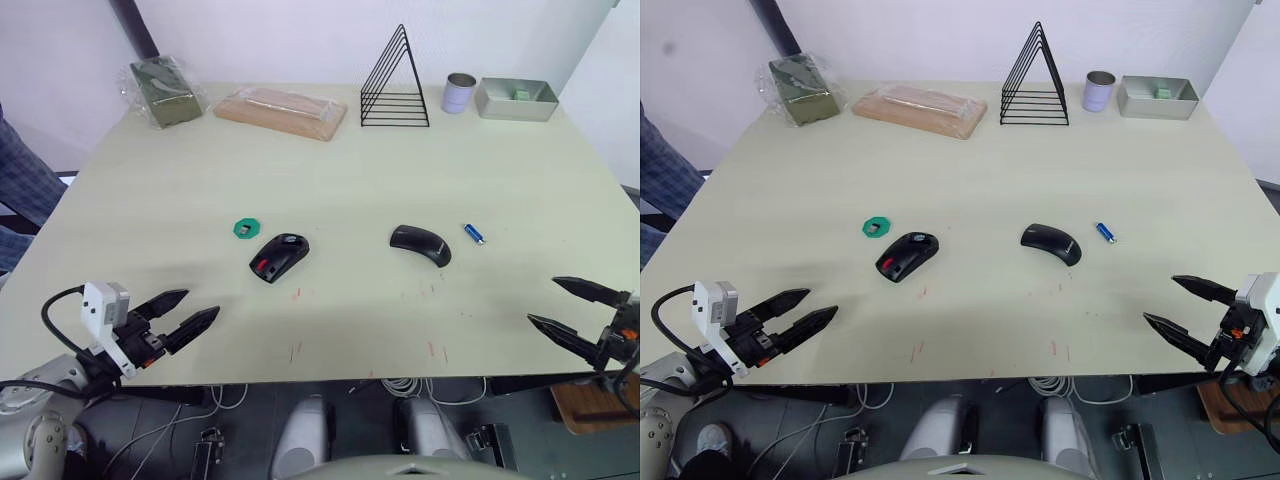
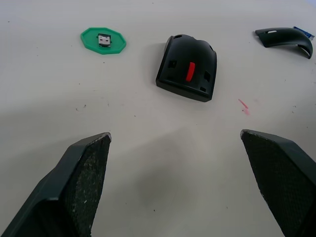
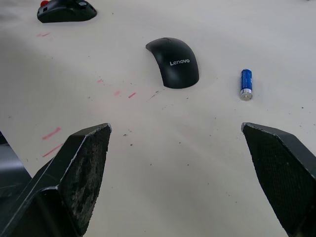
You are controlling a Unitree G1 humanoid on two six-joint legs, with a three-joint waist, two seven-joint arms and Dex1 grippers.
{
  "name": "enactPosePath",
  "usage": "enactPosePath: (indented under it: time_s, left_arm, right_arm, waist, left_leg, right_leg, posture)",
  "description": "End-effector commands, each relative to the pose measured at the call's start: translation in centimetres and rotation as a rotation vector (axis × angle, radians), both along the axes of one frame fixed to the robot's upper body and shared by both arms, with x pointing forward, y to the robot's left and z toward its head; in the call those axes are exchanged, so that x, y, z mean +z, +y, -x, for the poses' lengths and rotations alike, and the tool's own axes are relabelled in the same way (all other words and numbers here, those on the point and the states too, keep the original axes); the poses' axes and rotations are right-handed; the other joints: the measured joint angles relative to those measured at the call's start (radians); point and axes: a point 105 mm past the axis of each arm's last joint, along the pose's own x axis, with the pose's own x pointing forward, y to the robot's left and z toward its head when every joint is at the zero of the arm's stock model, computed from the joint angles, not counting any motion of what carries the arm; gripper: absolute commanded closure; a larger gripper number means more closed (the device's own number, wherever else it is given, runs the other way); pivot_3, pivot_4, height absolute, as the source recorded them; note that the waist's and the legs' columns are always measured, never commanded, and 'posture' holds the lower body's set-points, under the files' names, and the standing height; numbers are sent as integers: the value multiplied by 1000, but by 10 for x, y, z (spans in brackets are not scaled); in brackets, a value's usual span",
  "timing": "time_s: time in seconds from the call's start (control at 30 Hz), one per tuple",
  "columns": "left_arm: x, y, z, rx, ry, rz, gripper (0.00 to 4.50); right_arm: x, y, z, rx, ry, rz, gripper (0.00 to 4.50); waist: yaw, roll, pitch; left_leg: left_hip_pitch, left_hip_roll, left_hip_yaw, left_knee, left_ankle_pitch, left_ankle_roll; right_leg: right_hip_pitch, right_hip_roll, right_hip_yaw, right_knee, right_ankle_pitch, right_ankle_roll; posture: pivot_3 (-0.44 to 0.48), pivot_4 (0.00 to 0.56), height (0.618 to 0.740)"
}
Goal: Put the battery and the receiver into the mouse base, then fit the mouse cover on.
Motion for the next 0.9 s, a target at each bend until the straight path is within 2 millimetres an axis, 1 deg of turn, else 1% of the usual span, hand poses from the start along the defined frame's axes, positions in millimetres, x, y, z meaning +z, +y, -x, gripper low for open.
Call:
enactPosePath:
  time_s: [0.03, 0.13, 0.3, 0.4, 0.47, 0.53, 0.6, 0.67, 0.8, 0.87, 0.9]
  left_arm:
    - [15, -6, -4, -20, -58, -18, 0]
    - [22, -11, -11, -32, -96, -43, 0]
    - [36, -20, -16, -102, -113, -54, 0]
    - [44, -28, -25, -133, -127, -115, 0]
    - [49, -35, -28, -167, -112, -109, 0]
    - [52, -37, -32, -149, -109, -143, 0]
    - [50, -28, -42, -34, -111, -272, 0]
    - [48, -29, -45, -25, -74, -310, 0]
    - [57, -65, -52, -200, -14, -259, 0]
    - [59, -69, -58, -185, 18, -224, 0]
    - [58, -72, -62, -184, 10, -253, 0]
  right_arm:
    - [8, 5, 2, 26, -33, -22, 69]
    - [14, 15, 5, 83, -65, -58, 69]
    - [28, 39, 3, 185, -119, -81, 69]
    - [38, 55, 5, 289, -141, -92, 69]
    - [44, 63, 7, 338, -150, -101, 69]
    - [50, 67, 7, 364, -164, -107, 69]
    - [52, 68, 8, 383, -177, -103, 69]
    - [53, 69, 10, 401, -174, -102, 69]
    - [54, 68, 12, 419, -154, -91, 69]
    - [53, 68, 13, 425, -153, -70, 69]
    - [53, 67, 13, 421, -154, -71, 69]
  waist:
    - [0, 0, 0]
    - [4, 0, 0]
    - [0, 1, 1]
    - [0, 1, 1]
    - [2, 1, 1]
    - [3, 0, 1]
    - [2, 0, 1]
    - [2, 0, 1]
    - [9, -1, 2]
    - [3, -1, 2]
    - [1, -1, 2]
  left_leg:
    - [0, 0, 0, 0, 0, 0]
    - [0, 0, -1, 0, 0, 0]
    - [0, 0, 0, 0, 0, 0]
    - [0, 0, 0, 0, 0, 0]
    - [0, 0, -1, 0, 0, 0]
    - [0, 0, -1, 0, 0, 0]
    - [-1, 0, -1, 0, 0, 0]
    - [0, 0, -1, 0, 0, 0]
    - [0, -1, -2, 1, 0, 0]
    - [0, -1, -2, 1, 0, 0]
    - [0, -1, -2, 1, 0, 0]
  right_leg:
    - [0, 0, 0, 0, 0, 0]
    - [0, 0, -1, 0, 0, 0]
    - [0, 0, 0, 0, 0, 0]
    - [1, 1, 0, 0, 0, 0]
    - [1, 1, -1, 0, 0, 0]
    - [1, 1, -1, 0, 0, 0]
    - [1, 1, -1, 0, 0, 0]
    - [1, 1, -1, 0, 0, 0]
    - [2, 2, -2, 0, 0, 0]
    - [2, 1, -2, 0, 0, 0]
    - [2, 1, -1, 0, 0, 1]
  posture:
    - [0, 150, 740]
    - [0, 150, 740]
    - [0, 150, 740]
    - [0, 150, 740]
    - [0, 150, 740]
    - [0, 150, 740]
    - [0, 150, 740]
    - [0, 150, 740]
    - [0, 150, 740]
    - [0, 150, 740]
    - [0, 150, 740]
